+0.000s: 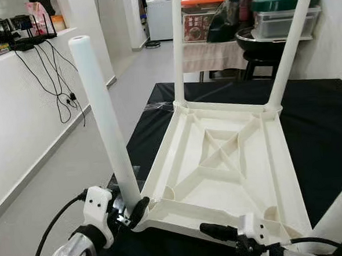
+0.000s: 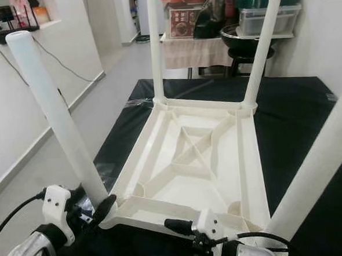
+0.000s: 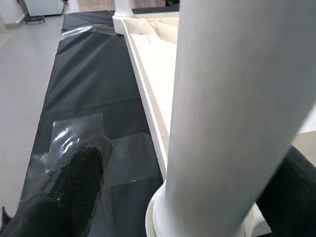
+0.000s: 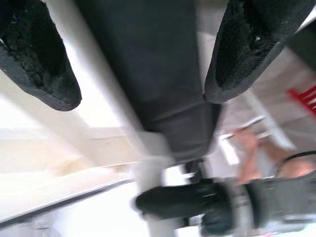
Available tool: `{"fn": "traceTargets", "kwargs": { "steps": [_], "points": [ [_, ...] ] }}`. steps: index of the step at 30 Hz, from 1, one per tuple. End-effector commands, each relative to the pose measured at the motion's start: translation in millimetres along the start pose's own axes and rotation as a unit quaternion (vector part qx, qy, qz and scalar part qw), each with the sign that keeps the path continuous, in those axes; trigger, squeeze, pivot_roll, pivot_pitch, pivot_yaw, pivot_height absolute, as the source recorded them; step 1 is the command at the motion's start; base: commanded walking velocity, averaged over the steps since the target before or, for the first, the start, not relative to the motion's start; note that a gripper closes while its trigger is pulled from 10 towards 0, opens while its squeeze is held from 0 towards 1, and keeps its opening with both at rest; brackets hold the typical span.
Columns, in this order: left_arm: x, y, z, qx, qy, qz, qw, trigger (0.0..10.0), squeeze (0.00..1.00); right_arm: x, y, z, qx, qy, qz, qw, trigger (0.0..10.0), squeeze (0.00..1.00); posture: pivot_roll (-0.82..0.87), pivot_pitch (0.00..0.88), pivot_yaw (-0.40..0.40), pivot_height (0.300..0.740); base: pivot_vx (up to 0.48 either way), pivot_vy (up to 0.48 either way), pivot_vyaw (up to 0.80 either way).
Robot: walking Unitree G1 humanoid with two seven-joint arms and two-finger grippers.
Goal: Building children table
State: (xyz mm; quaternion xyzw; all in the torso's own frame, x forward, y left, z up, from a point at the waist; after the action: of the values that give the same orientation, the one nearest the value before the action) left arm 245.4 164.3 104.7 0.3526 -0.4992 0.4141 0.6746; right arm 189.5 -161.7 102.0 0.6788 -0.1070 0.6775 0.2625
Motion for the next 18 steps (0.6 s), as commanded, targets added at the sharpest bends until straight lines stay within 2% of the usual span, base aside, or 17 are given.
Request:
{"fn": "traceTargets", "kwargs": {
  "steps": [1,6,10,18],
  "points": [
    [0.9,-1.9,-2.6,0.003,-0.011,-0.001,1.000,10.0,0.00,4.0,3.2,-1.3,-0.001,-0.010,0.006,1.000,10.0,0.00,-0.12,0.000,0.053,0.740,0.000,0.000,-0.80],
    [0.8,-3.3,-2.2,-0.001,-0.010,-0.002,1.000,10.0,0.00,9.1,8.2,-2.9,0.005,-0.017,0.014,1.000,10.0,0.00,-0.12,0.000,0.058,0.740,0.000,0.000,-0.80],
    [-1.3,-7.8,1.5,-0.013,-0.009,-0.002,1.000,10.0,0.00,10.9,25.9,-6.4,0.009,-0.015,-0.004,1.000,10.0,0.00,-0.14,0.000,0.068,0.740,0.000,0.000,-0.80],
    [-0.2,-12.1,10.4,-0.032,-0.014,0.001,0.999,10.0,0.00,13.1,45.3,-7.4,-0.014,-0.026,-0.029,0.999,10.0,0.00,-0.14,0.000,0.073,0.740,0.000,0.000,-0.80]
  ]
}}
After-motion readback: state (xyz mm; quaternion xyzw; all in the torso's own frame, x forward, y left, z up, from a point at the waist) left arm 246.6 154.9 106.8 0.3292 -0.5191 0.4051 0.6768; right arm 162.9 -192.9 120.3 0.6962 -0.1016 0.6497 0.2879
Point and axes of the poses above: a point about 5 cm out from each wrist's last joint towards the gripper, its own y axis pointing back from the gripper into the wrist, its own x axis along the axis of the wrist's last joint, z = x × y, the point moved 1 cm from there along -y, pointing out of the wrist towards the gripper, and after that the axes turned 13 degrees about y, right-handed, at the moved point
